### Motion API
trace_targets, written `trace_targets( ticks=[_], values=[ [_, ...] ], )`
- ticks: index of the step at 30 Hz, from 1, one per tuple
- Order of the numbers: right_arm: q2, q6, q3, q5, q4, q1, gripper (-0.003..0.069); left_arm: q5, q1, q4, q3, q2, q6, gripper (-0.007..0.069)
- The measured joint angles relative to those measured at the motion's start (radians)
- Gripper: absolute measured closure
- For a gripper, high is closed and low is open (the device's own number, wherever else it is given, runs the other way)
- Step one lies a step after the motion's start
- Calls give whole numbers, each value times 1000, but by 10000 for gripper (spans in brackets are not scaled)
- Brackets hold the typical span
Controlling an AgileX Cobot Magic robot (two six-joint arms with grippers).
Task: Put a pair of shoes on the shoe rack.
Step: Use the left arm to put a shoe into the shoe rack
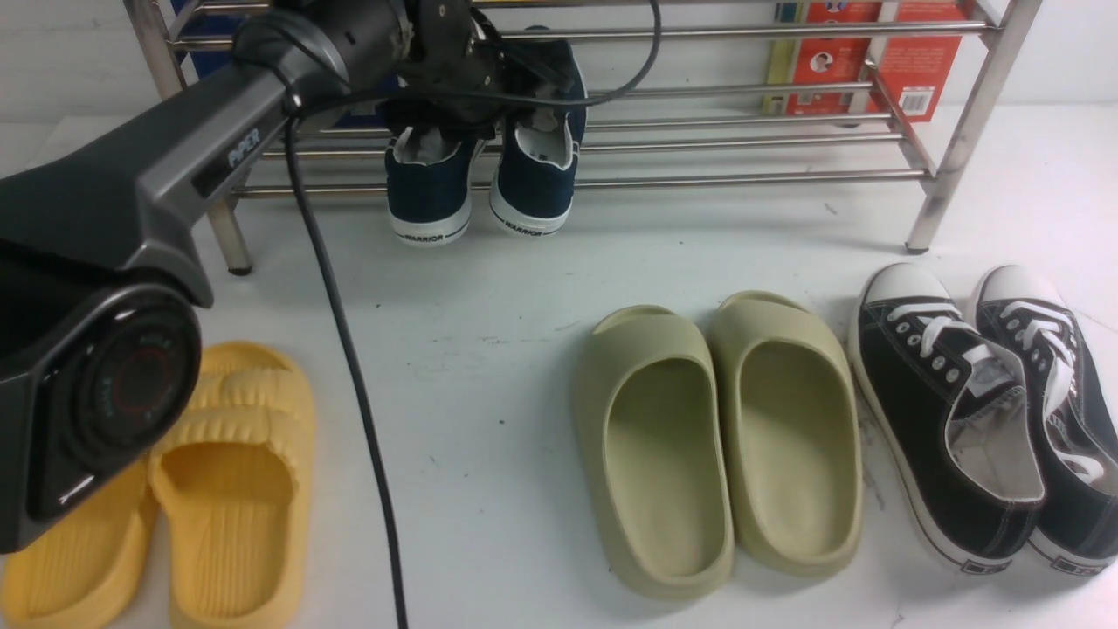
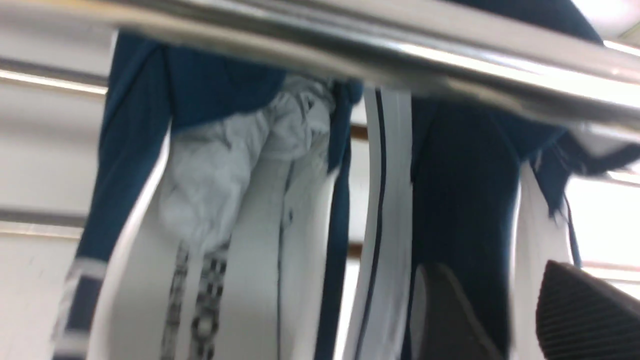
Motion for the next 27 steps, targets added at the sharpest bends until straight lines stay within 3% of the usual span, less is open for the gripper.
trace_targets(
  ticks=[7, 13, 15, 18, 23, 27],
  values=[
    [0, 0, 0, 0, 0, 0, 412, 240, 0, -105, -4, -70, 50, 362],
    [0, 0, 0, 0, 0, 0, 412, 393, -2, -161, -6, -91, 154, 491],
    [0, 0, 0, 0, 0, 0, 412, 435, -9, -143, 31, -124, 174, 576],
    [0, 0, 0, 0, 0, 0, 412, 429, -32, -96, 122, -201, 179, 638],
    [0, 0, 0, 0, 0, 0, 412, 350, -71, -28, 354, -353, 173, 638],
    [0, 0, 0, 0, 0, 0, 412, 184, -59, 10, 623, -472, 153, 638]
  ],
)
